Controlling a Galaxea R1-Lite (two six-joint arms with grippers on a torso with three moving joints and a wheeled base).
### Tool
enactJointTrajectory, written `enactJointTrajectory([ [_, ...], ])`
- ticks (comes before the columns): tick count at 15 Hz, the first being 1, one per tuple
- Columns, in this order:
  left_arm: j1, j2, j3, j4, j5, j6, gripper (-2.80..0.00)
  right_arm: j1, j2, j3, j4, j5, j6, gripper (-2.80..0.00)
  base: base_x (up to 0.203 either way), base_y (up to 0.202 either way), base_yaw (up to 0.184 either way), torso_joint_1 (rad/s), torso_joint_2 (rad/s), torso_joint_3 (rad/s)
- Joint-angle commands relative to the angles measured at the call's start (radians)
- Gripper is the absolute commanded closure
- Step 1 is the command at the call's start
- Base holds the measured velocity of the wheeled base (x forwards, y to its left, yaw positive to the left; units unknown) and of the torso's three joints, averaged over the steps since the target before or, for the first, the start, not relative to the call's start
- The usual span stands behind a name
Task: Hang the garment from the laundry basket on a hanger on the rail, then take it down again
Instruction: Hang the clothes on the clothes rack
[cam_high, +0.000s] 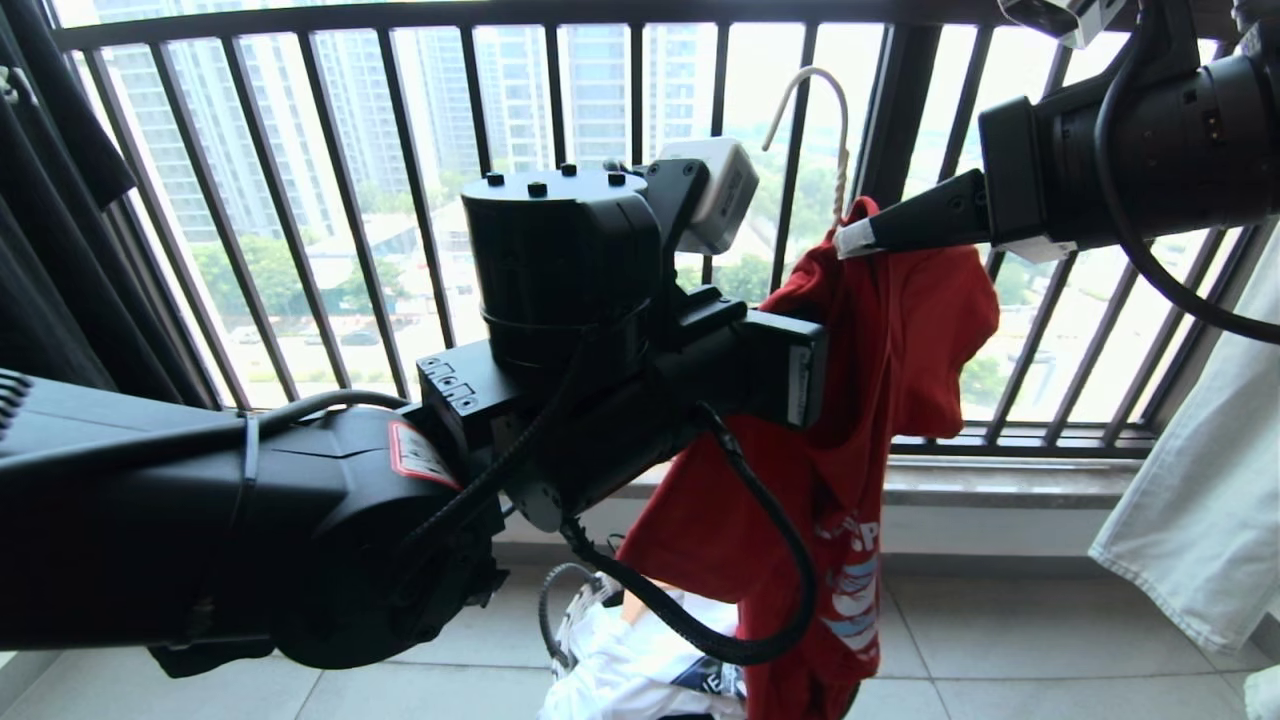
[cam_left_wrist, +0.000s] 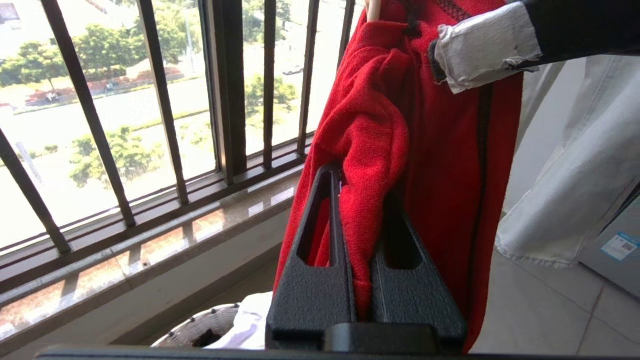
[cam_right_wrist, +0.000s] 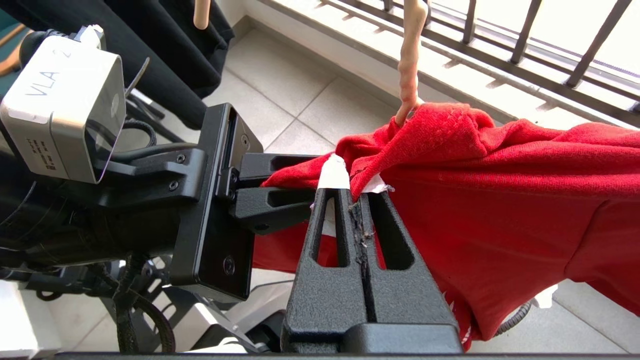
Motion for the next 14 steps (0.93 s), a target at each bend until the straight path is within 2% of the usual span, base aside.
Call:
enactJointTrajectory([
  [1,-0.007,-0.005,-0.002,-0.006,0.001,-0.033,0.0,0.008,0.004,-0.005,0.004,-0.008,-0.001,0.0,0.0,0.0,0.0,0.0,0.0,0.0],
  [5,-0.008,0.009,0.003,-0.103,0.001,-0.034,0.0,0.025,0.005,-0.005,0.002,-0.009,-0.038,0.0,0.0,0.0,0.0,0.0,0.0,0.0],
  [14,-0.009,0.007,0.01,-0.106,0.001,-0.038,0.0,0.028,0.0,-0.005,0.002,-0.008,-0.038,0.0,0.0,0.0,0.0,0.0,0.0,0.0],
])
